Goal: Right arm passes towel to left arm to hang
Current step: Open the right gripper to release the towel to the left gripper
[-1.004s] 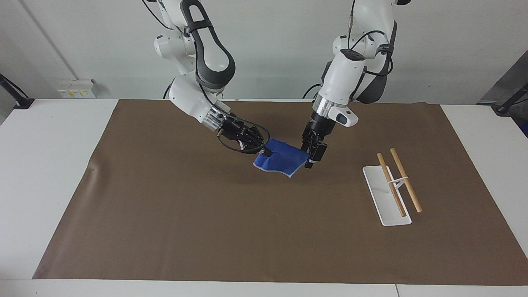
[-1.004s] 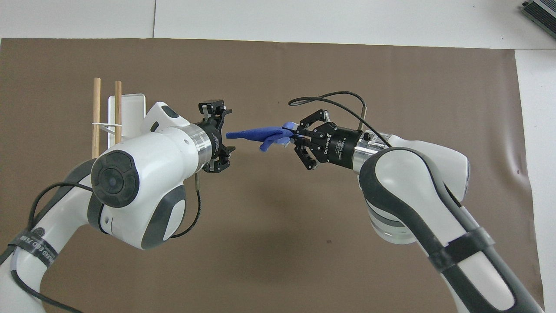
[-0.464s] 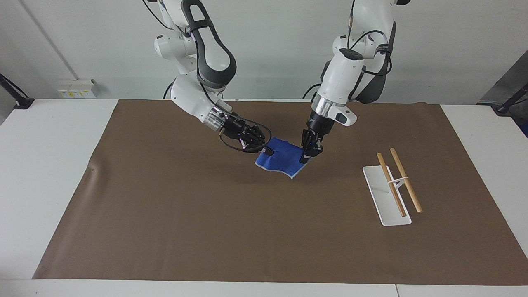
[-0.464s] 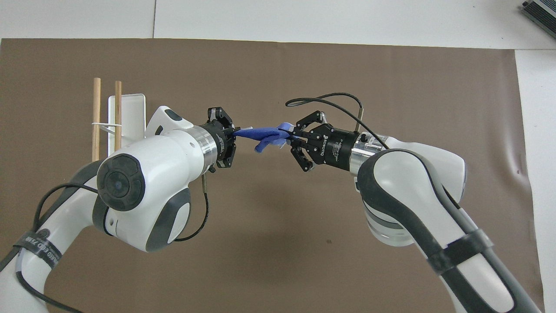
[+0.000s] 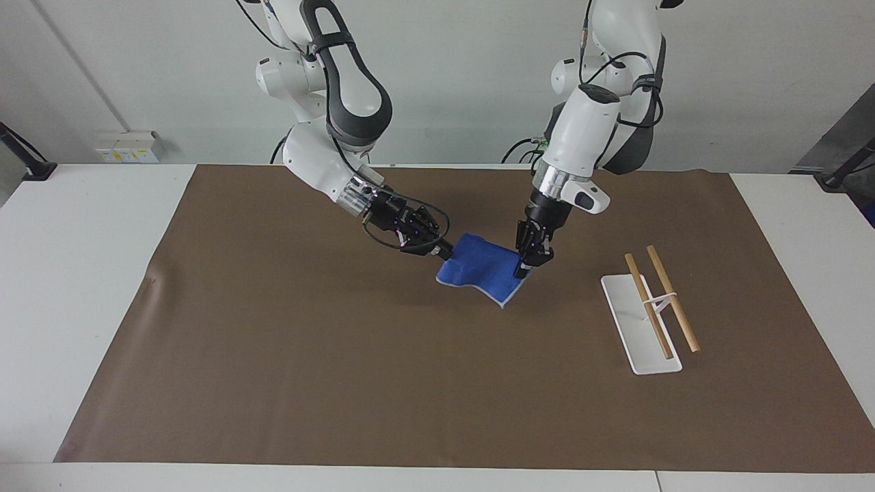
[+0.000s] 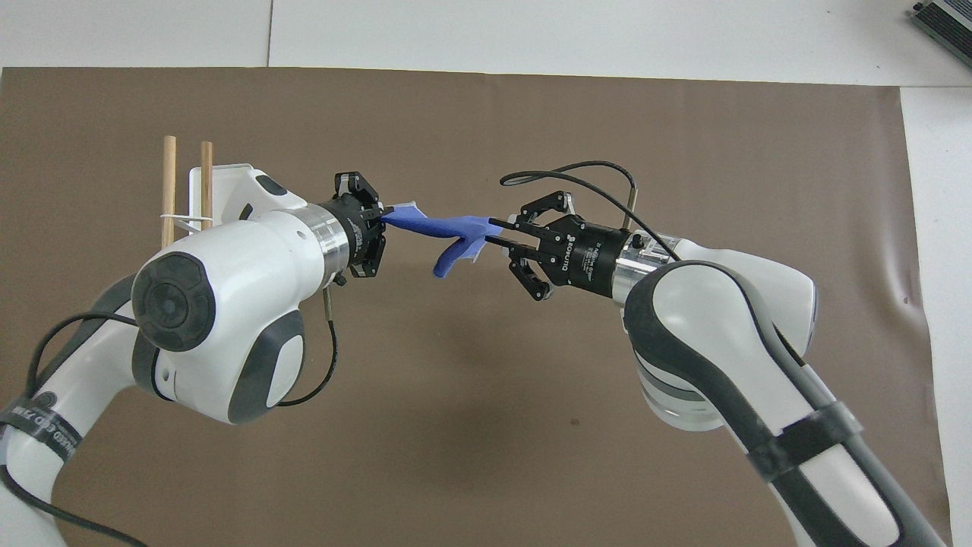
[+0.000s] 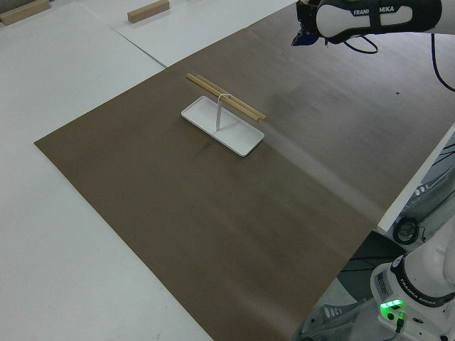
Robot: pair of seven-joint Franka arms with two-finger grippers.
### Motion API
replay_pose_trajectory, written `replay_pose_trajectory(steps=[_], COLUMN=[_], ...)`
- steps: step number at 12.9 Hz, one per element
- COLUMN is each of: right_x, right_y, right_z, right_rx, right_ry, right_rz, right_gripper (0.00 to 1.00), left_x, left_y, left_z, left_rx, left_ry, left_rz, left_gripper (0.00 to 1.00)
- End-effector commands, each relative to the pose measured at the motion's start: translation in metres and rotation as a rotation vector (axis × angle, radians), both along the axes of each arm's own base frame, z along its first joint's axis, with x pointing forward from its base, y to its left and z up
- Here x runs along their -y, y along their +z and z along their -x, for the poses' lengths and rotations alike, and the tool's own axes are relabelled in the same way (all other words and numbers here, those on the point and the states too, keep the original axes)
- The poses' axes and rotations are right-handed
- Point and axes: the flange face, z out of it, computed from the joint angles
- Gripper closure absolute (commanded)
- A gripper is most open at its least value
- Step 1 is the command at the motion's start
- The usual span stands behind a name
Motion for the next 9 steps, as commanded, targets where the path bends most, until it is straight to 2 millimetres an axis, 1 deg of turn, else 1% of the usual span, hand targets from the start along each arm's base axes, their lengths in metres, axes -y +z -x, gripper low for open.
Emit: replay_pose_trajectory(steps=[1, 2, 5, 7, 9], right_x=[0.010, 0.012, 0.028, 0.040, 0.048], right_y=[0.006, 0.007, 0.008, 0.007, 0.005], right_z=[0.004, 0.001, -0.010, -0.017, -0.020], right_rx=[0.113, 0.165, 0.298, 0.395, 0.449], right_ry=[0.035, 0.078, 0.230, 0.387, 0.576], right_rz=[0.127, 0.206, 0.441, 0.637, 0.839], right_gripper=[0.00, 0.00, 0.00, 0.00, 0.00], left_x=[-0.048, -0.067, -0.120, -0.152, -0.187], left_y=[0.003, 0.003, 0.002, -0.002, -0.003], left_z=[-0.031, -0.038, -0.053, -0.056, -0.061], left_rx=[0.045, 0.054, 0.083, 0.084, 0.089], left_ry=[-0.005, 0.001, -0.014, -0.046, -0.039], left_rz=[-0.036, -0.055, -0.126, -0.182, -0.219], left_gripper=[1.00, 1.00, 1.00, 1.00, 1.00])
